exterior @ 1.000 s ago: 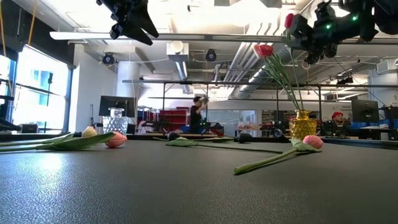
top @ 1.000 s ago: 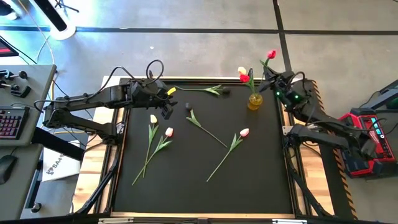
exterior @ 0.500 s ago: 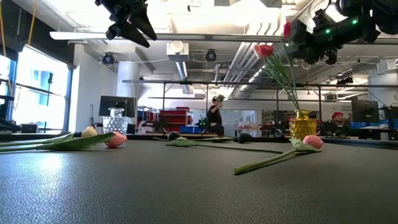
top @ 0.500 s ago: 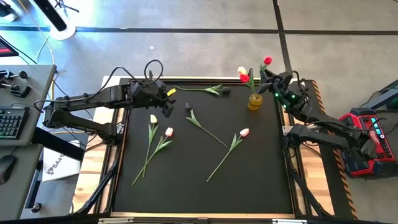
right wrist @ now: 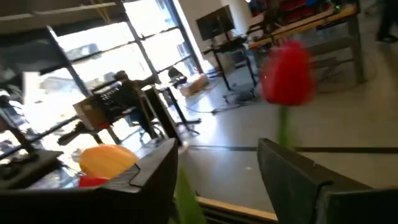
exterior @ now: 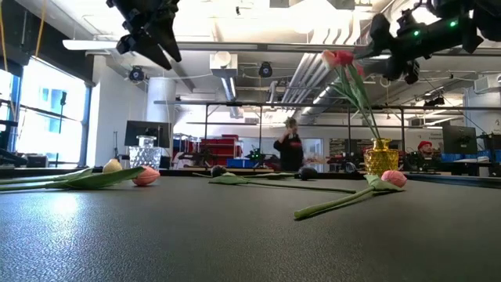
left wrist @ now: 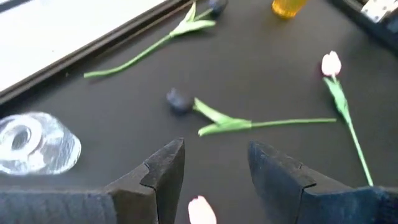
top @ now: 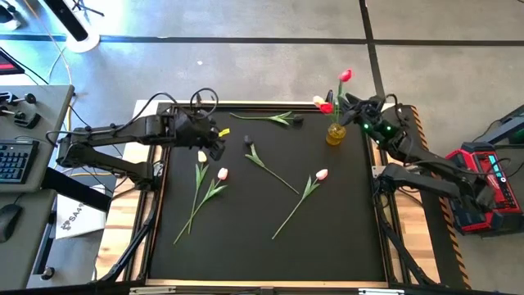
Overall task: Sort flowers into vase by color
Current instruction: Put the orange flower into the yellow flower vase
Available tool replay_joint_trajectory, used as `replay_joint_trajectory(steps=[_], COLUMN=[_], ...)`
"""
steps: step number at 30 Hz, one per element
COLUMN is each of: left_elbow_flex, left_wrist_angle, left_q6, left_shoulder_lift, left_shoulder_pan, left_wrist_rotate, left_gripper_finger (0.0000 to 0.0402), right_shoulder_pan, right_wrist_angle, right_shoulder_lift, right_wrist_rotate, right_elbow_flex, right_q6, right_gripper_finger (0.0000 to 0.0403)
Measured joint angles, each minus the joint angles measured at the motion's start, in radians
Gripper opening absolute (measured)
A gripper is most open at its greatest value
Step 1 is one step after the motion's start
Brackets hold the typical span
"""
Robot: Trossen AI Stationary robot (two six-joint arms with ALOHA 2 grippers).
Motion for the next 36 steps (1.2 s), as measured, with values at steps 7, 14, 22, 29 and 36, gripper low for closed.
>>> replay_joint_trajectory(steps=[7,14,22,29,36], left_elbow_flex=[-0.045,-0.194,-0.356,-0.472,-0.540], left_wrist_angle=[-0.015,0.026,0.010,0.038,0.067], left_q6=[-0.068,-0.170,-0.459,-0.606,-0.603], left_shoulder_lift=[0.000,0.001,0.001,0.001,0.001], left_shoulder_pan=[-0.066,-0.123,-0.139,-0.108,-0.062], left_wrist_rotate=[-0.003,0.007,0.089,0.081,0.059], left_gripper_finger=[0.0165,0.0165,0.0165,0.0165,0.0165], right_shoulder_pan=[0.019,0.044,0.132,0.190,0.224], right_wrist_angle=[0.055,0.132,0.127,0.126,0.128], right_shoulder_lift=[-0.101,-0.132,-0.109,-0.067,-0.060], right_wrist_rotate=[-0.027,-0.135,-0.167,-0.167,-0.167], right_elbow_flex=[0.001,0.002,0.002,0.002,0.002], right_q6=[-0.008,0.038,0.056,0.063,0.071], right_gripper_finger=[0.0209,0.0209,0.0208,0.0208,0.0208])
